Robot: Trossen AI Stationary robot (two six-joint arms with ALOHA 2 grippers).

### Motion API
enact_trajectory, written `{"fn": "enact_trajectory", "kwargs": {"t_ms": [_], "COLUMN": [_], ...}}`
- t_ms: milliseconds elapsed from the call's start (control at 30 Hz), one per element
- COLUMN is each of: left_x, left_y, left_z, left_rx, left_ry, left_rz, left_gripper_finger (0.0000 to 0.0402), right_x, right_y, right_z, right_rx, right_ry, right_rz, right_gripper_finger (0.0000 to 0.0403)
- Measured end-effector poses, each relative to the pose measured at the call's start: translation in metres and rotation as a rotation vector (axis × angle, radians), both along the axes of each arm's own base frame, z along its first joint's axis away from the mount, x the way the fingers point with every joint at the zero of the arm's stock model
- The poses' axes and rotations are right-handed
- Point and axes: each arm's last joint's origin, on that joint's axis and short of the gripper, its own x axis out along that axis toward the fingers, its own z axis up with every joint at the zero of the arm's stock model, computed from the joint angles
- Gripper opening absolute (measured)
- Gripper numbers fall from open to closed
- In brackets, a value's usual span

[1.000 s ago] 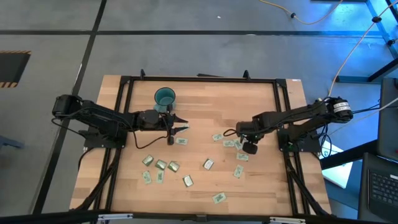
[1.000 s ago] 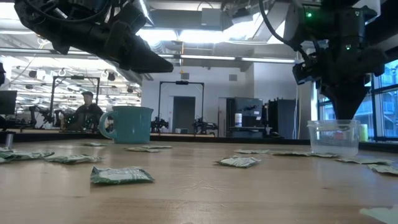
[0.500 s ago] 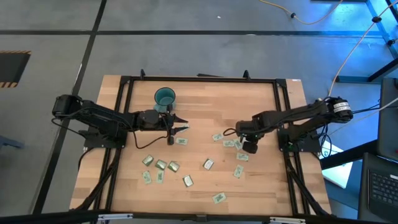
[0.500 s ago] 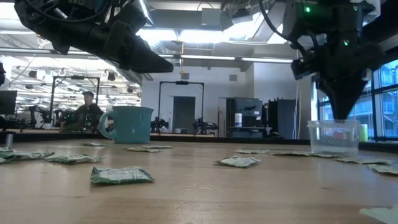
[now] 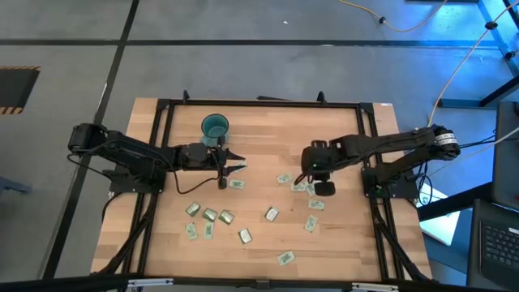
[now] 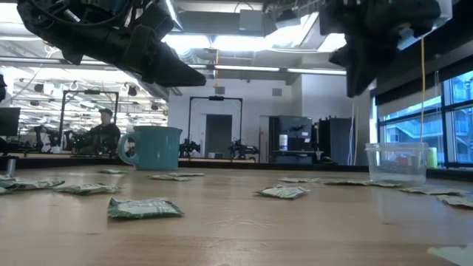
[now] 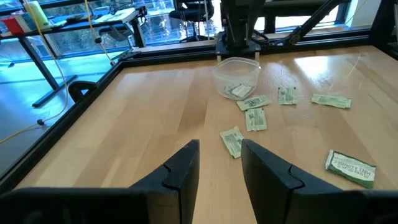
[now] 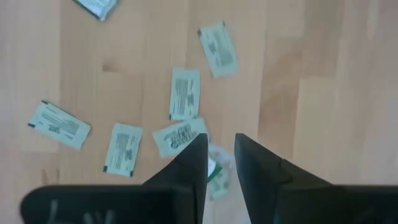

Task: Pick and place Stevia / Truvia into bins
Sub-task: Put the stevia packet into the transparent bin

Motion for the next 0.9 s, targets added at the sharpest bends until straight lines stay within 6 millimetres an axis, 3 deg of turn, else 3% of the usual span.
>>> {"fn": "enact_trajectory", "kwargs": {"t_ms": [200, 900], "left_x": [0.0, 0.0], "left_y": [0.0, 0.0], "left_z": [0.0, 0.0], "left_rx": [0.0, 0.0], "left_ry": [0.0, 0.002], "left_rz": [0.0, 0.001], "left_gripper_finger": [0.0114, 0.0114], "right_x": [0.009, 0.046], "right_y": [0.001, 0.003], "right_z": [-0.004, -0.087], "right_rx": [-0.033, -0.051], "right_ry": [0.017, 0.341], "right_rz": [0.094, 0.18], "right_gripper_finger": [0.0084, 0.0084]}}
